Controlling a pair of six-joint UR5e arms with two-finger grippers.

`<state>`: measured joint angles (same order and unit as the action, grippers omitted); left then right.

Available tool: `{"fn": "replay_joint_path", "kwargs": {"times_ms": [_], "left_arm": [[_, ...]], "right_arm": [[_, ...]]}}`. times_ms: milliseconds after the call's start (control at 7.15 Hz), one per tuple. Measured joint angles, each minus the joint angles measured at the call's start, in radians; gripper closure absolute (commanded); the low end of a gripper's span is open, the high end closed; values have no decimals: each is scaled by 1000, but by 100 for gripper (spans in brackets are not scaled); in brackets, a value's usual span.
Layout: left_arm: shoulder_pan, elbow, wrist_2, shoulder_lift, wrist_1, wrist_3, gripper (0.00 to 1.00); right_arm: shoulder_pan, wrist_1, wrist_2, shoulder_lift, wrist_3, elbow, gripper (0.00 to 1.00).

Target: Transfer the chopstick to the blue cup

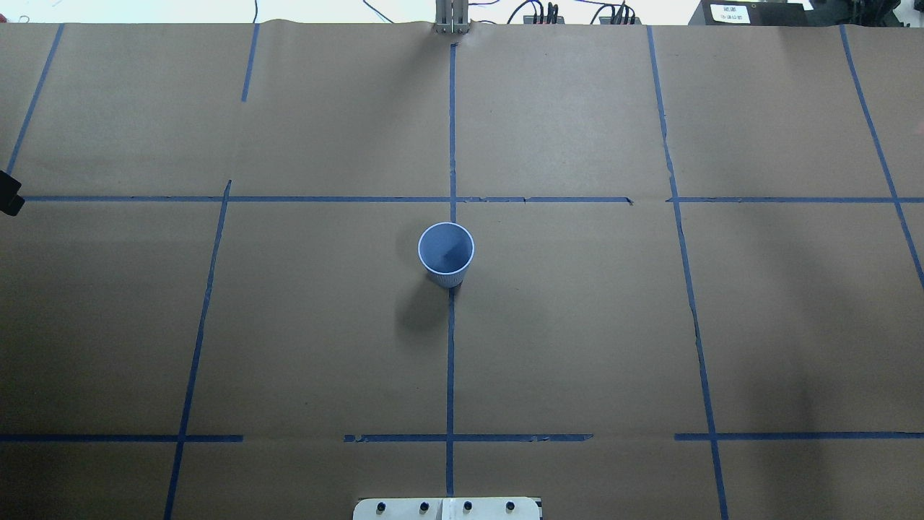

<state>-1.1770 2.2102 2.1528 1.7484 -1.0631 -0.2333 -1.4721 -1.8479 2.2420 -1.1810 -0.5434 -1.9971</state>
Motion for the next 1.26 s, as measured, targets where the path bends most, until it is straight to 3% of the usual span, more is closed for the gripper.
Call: {"fn": "replay_joint_path", "kwargs": {"times_ms": [140,420,979,1259], "left_arm": [[-41,-52,2,0,-2,86,0],[-132,-216,9,-1,-91,235,0],[-274,-690,65,-3,-539,416,0],[-292,-756,75,-3,-609,428,0]], "right_arm": [[116,15,-59,66,-157,-38,100],[351,16,-264,189,-373,-79,100],[681,13,-631,355,-523,-77,100],[836,16,-794,425,-589,-24,100]]}}
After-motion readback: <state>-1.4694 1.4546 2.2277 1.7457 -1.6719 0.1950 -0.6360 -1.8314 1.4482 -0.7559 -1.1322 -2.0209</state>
